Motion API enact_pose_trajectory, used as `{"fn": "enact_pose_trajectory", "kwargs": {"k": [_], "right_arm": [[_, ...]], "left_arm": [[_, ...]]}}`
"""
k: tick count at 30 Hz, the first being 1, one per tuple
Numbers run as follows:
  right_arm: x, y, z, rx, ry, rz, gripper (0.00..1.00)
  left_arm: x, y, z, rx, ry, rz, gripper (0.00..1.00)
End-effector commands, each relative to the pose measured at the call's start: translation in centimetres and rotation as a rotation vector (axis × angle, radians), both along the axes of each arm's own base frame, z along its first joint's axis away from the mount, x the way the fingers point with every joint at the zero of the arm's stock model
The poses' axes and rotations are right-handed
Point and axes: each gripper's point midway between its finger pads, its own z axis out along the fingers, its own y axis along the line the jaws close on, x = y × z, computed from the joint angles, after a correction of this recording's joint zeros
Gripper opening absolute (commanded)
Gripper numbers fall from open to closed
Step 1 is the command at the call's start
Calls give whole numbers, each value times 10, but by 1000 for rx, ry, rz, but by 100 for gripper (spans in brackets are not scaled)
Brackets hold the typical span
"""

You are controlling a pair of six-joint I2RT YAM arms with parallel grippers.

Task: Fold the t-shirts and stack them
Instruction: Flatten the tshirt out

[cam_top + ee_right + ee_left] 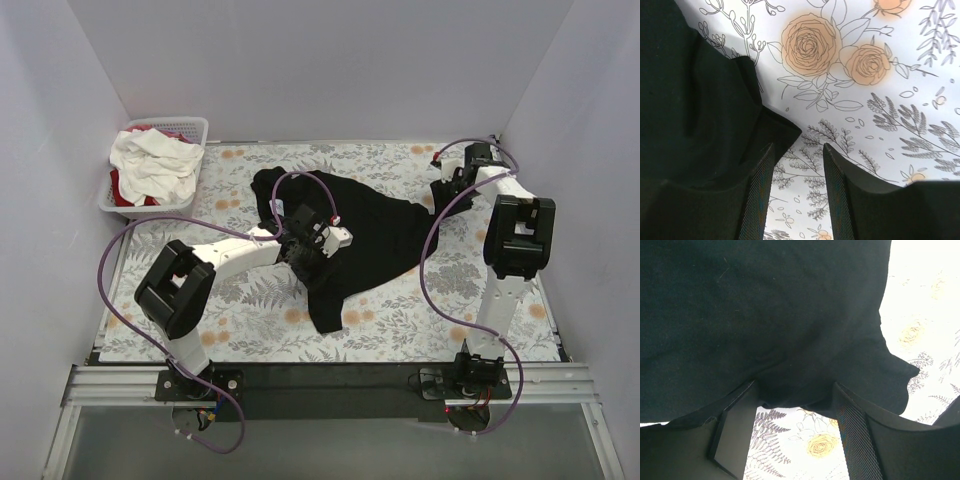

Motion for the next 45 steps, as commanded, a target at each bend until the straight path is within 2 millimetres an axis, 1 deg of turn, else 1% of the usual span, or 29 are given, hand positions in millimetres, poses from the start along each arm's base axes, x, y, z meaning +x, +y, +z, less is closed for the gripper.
{"fn": "enact_pose_trajectory", "kwargs": {"k": [1, 7, 10, 11, 12, 15, 16, 17, 18, 19, 20, 21, 22, 23, 24, 25, 26, 27, 28, 31, 32, 33, 34, 35, 36, 37, 39, 41, 45], "right_arm": [[12, 11, 5, 25, -24, 2, 50], [2, 15, -12, -4, 18, 19, 48], [-13, 15, -23, -7, 51, 44, 34], [-17, 14, -25, -12, 60, 45, 12], [-24, 12, -29, -21, 74, 42, 2], [-36, 2, -21, -27, 74, 24, 1], [-40, -12, -15, -29, 67, -6, 1], [-43, -19, -11, -33, 60, -18, 1], [-45, -28, 5, -41, 24, -34, 1], [-57, -41, 3, -40, 37, -61, 1], [-63, -46, 6, -45, 36, -65, 1], [-67, -48, 17, -52, 8, -48, 1], [-81, -47, 11, -48, 31, -42, 1], [-86, -44, 12, -41, 29, -34, 1], [-88, -38, 20, -10, 12, -32, 1], [-92, -35, 21, 4, 14, -37, 1], [-97, -32, 23, 19, 25, -40, 1], [-97, -31, 30, 22, 9, -42, 1], [-99, -30, 34, 21, 4, -44, 1], [-103, -27, 49, 28, -38, -47, 1], [-103, -24, 54, 45, -46, -47, 1], [-102, -15, 67, 89, -77, -31, 1], [-101, -11, 74, 110, -94, -25, 1], [-102, -7, 80, 137, -103, -36, 1], [-97, 1, 96, 178, -143, -23, 1], [-96, 4, 106, 191, -165, -19, 1], [-92, 11, 128, 238, -210, -21, 1], [-89, 14, 141, 257, -235, -25, 1], [-86, 13, 151, 260, -248, -42, 1]], "left_arm": [[14, -6, 14, -24, -63, 9, 59], [16, -3, 6, 3, -54, 24, 60], [19, 2, -6, 43, -53, 37, 61], [20, 6, -12, 70, -56, 42, 60], [20, 11, -23, 106, -43, 45, 58], [28, 33, -39, 170, -41, 77, 45], [31, 41, -46, 193, -34, 93, 42], [45, 55, -48, 208, -38, 132, 32], [54, 62, -49, 211, -36, 159, 28], [62, 71, -55, 219, -19, 187, 24], [89, 81, -48, 196, -33, 249, 21], [99, 83, -47, 176, -24, 267, 16], [105, 87, -58, 192, 6, 277, 15], [120, 91, -55, 187, -6, 298, 15], [142, 83, -41, 157, -43, 316, 15], [153, 75, -32, 119, -47, 319, 17], [149, 74, -25, 97, 5, 317, 20], [157, 63, -1, 36, -2, 300, 32], [147, 53, 11, -21, 32, 266, 41], [112, 53, 52, -113, 22, 220, 62], [103, 54, 58, -133, 18, 219, 63], [94, 56, 79, -166, -19, 219, 64], [77, 60, 69, -159, 29, 238, 66], [66, 58, 72, -176, 44, 225, 68], [58, 56, 73, -181, 42, 216, 70], [40, 58, 64, -157, 44, 211, 71], [30, 43, 58, -120, -53, 165, 73], [20, 29, 45, -92, -100, 127, 73], [37, 24, 26, 6, -169, 133, 73]]}}
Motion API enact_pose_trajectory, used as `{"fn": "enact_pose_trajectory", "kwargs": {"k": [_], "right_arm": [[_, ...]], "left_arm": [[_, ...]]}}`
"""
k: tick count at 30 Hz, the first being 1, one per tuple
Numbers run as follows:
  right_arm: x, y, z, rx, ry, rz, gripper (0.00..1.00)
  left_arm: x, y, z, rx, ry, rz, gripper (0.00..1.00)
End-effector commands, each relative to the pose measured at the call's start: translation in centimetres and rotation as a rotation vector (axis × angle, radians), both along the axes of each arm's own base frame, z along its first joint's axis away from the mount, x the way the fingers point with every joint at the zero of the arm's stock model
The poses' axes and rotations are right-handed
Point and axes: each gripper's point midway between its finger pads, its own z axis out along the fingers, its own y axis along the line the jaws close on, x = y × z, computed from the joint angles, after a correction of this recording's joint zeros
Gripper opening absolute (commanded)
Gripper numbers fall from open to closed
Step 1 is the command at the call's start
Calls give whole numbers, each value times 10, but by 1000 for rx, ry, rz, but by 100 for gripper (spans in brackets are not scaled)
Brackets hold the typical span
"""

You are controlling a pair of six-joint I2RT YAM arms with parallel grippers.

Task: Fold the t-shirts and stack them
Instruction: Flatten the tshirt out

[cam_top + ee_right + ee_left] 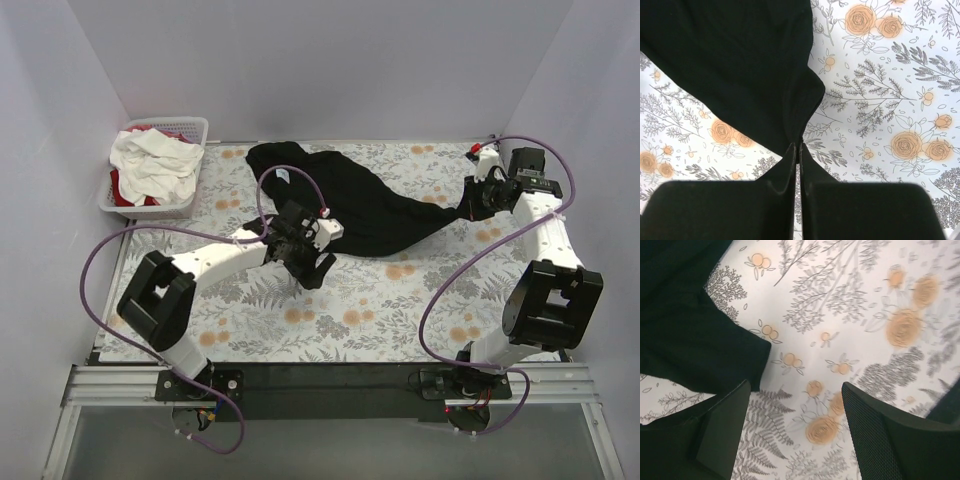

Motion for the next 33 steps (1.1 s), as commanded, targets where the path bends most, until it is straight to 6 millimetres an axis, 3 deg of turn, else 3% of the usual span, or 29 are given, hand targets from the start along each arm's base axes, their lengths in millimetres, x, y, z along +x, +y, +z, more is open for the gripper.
{"fn": "enact_pose_trajectory", "kwargs": {"k": [1, 2, 6, 8, 9, 11, 12, 13, 15, 16, 17, 19, 20, 22, 24, 25, 26, 27, 29, 33], "right_arm": [[4, 6, 26, 44, -45, -4, 1], [4, 6, 26, 44, -47, -4, 1], [4, 9, 33, 60, -57, 0, 1], [4, 9, 37, 61, -67, 1, 1], [4, 10, 40, 62, -73, 4, 1], [1, 12, 46, 64, -87, 19, 1], [-2, 16, 52, 75, -103, 38, 1], [-5, 18, 56, 81, -113, 47, 1], [-18, 26, 62, 109, -128, 73, 1], [-23, 31, 63, 120, -129, 86, 1], [-34, 35, 71, 126, -145, 105, 1], [-51, 45, 73, 164, -138, 128, 1], [-60, 48, 83, 162, -175, 136, 1], [-72, 51, 84, 173, -182, 131, 1], [-78, 51, 90, 160, -212, 120, 1], [-77, 49, 90, 152, -215, 105, 1], [-73, 46, 85, 148, -200, 87, 1], [-67, 38, 80, 119, -185, 53, 1], [-55, 31, 68, 105, -141, 19, 1], [-45, 17, 42, 46, -75, -10, 1]], "left_arm": [[33, 3, -16, 101, -134, 59, 73], [35, -4, -21, 118, -165, 45, 73], [56, 7, -40, 234, -263, 79, 69], [68, 14, -38, 271, -318, 120, 58], [71, 16, -31, 269, -343, 135, 48], [74, 27, -21, 242, -345, 176, 19], [75, 31, 3, 189, -373, 211, 9], [70, 40, 6, 180, -352, 226, 0], [72, 59, 27, 106, -324, 282, 0], [65, 68, 49, 52, -326, 288, 0], [68, 83, 59, 13, -317, 292, 0], [51, 98, 81, -9, -329, 233, 0], [49, 103, 90, -4, -355, 183, 0], [32, 106, 100, 1, -360, 95, 0], [30, 95, 126, -58, -406, 22, 2], [30, 90, 128, -73, -391, 4, 7], [35, 81, 112, -67, -325, -23, 9], [42, 67, 124, -104, -319, -55, 12], [45, 46, 91, -86, -188, -124, 16], [45, 13, 54, -40, -80, -247, 26]]}}
